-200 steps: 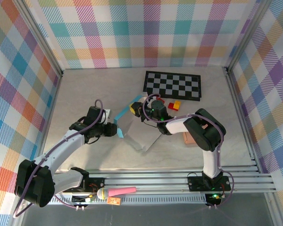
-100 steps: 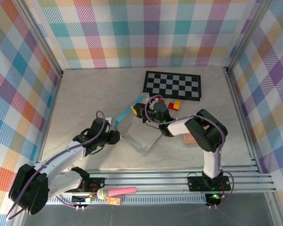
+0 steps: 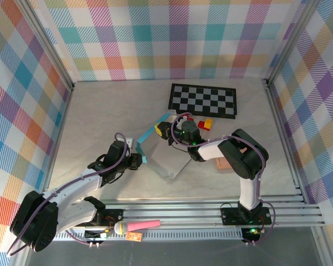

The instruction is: Fold the paper box

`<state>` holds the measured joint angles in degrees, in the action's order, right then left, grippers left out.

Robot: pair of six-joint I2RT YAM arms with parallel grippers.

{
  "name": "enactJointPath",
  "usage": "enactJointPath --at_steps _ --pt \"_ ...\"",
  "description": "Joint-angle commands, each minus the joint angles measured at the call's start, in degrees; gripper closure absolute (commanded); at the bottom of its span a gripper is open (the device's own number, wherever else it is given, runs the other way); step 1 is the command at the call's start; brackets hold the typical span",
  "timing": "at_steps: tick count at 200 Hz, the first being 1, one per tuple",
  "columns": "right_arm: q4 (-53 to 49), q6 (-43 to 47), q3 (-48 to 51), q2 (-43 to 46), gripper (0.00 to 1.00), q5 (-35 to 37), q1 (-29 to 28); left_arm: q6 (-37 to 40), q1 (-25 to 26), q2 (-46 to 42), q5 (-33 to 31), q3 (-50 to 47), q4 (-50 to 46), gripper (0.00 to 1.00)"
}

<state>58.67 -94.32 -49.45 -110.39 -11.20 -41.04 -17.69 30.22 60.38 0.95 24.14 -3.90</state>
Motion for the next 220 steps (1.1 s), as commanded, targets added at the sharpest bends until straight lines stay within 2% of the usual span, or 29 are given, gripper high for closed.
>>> enactJointPath --at_steps 1,100,174,220 --pt "-1.2 -1.2 1.0 1.3 1.00 -1.1 -0.1 2.3 1.0 1.0 -0.2 1.7 3.5 0.69" --pt "-1.4 -1.9 1.3 1.9 1.00 0.0 -0.1 0.2 2.3 3.9 -2.8 5.3 5.8 0.70" --pt "-1.8 -2.2 2.2 3.0 1.00 0.3 -0.2 0.0 2.3 6.1 -4.3 5.7 4.4 0.63" --pt "-2.5 -1.9 2.2 3.2 1.00 0.0 -0.2 0.4 2.3 6.9 -6.1 6.1 3.9 0.66"
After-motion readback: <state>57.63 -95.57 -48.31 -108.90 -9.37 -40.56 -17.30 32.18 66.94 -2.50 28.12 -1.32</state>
